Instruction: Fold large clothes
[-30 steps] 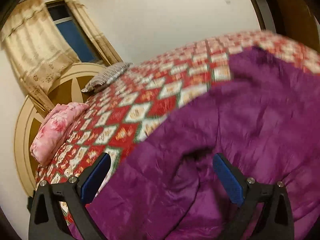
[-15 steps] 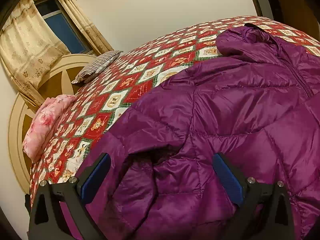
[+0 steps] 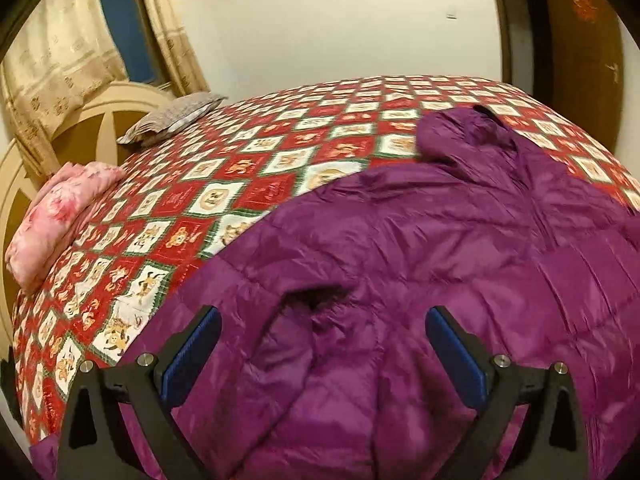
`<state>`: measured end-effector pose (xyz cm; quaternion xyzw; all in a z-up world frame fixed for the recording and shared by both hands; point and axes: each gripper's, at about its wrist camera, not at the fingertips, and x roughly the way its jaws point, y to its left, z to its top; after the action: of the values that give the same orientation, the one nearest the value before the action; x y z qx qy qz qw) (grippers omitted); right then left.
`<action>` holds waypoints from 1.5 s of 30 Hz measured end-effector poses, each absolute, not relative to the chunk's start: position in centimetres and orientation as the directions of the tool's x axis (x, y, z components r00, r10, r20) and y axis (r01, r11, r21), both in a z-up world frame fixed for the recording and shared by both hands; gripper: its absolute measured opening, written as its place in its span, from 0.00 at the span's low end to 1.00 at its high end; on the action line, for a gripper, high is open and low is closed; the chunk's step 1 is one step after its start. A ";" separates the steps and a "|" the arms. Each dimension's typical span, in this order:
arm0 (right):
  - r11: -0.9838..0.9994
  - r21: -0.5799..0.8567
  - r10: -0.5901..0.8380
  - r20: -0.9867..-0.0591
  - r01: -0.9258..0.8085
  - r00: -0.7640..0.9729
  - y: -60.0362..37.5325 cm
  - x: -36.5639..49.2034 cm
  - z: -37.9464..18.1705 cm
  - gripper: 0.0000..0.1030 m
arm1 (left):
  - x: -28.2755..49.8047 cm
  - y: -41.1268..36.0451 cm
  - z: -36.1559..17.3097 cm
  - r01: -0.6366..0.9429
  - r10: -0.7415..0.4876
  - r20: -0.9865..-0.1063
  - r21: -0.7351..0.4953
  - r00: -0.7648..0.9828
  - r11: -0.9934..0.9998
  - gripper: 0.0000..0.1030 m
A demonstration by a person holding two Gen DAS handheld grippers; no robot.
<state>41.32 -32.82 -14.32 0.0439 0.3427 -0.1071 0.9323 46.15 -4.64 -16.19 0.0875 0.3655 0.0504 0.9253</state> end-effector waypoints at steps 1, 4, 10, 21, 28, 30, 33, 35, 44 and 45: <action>0.977 -0.001 -0.161 -0.654 0.212 0.740 -32.3 40.8 -14.8 0.57 | 46.2 -5.1 -17.0 -0.021 0.168 -0.675 0.221 0.719 0.975 0.99; 0.978 -0.019 -0.162 -0.700 0.208 0.696 -31.9 41.1 -17.5 0.57 | 46.8 -5.7 -20.0 -0.023 0.226 -0.696 0.289 0.681 0.957 0.99; 0.977 -0.034 -0.170 -0.721 0.210 0.671 -31.8 41.5 -19.1 0.61 | 46.9 -5.3 -20.2 -0.027 0.208 -0.701 0.260 0.682 0.965 0.99; 0.973 -0.077 -0.206 -0.714 0.217 0.670 -31.2 41.5 -19.5 0.64 | 47.0 -5.2 -20.4 -0.028 0.200 -0.704 0.248 0.682 0.968 0.99; 0.971 -0.098 -0.222 -0.715 0.220 0.663 -31.0 41.7 -19.6 0.65 | 47.0 -5.2 -20.4 -0.028 0.198 -0.705 0.245 0.681 0.969 0.99; 0.970 -0.105 -0.227 -0.715 0.220 0.661 -30.9 41.7 -19.6 0.65 | 47.0 -5.1 -20.5 -0.027 0.195 -0.706 0.242 0.681 0.970 0.99; 0.969 -0.113 -0.234 -0.714 0.221 0.660 -30.9 41.7 -19.6 0.65 | 47.1 -5.1 -20.5 -0.027 0.194 -0.706 0.240 0.682 0.970 0.99; 0.968 -0.117 -0.237 -0.714 0.221 0.659 -30.8 41.7 -19.6 0.65 | 47.1 -5.1 -20.4 -0.027 0.194 -0.706 0.241 0.681 0.970 0.99; 0.966 -0.128 -0.247 -0.713 0.225 0.657 -30.7 41.8 -19.7 0.66 | 47.1 -5.0 -20.5 -0.025 0.189 -0.708 0.235 0.681 0.972 0.99; 0.966 -0.130 -0.249 -0.712 0.225 0.656 -30.6 41.8 -19.7 0.66 | 47.1 -5.0 -20.5 -0.025 0.188 -0.708 0.234 0.681 0.972 0.99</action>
<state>41.75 -30.62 -19.67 -0.0150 0.3935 -0.1303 0.9099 47.11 -5.03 -20.47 0.1033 0.3951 0.0586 0.9110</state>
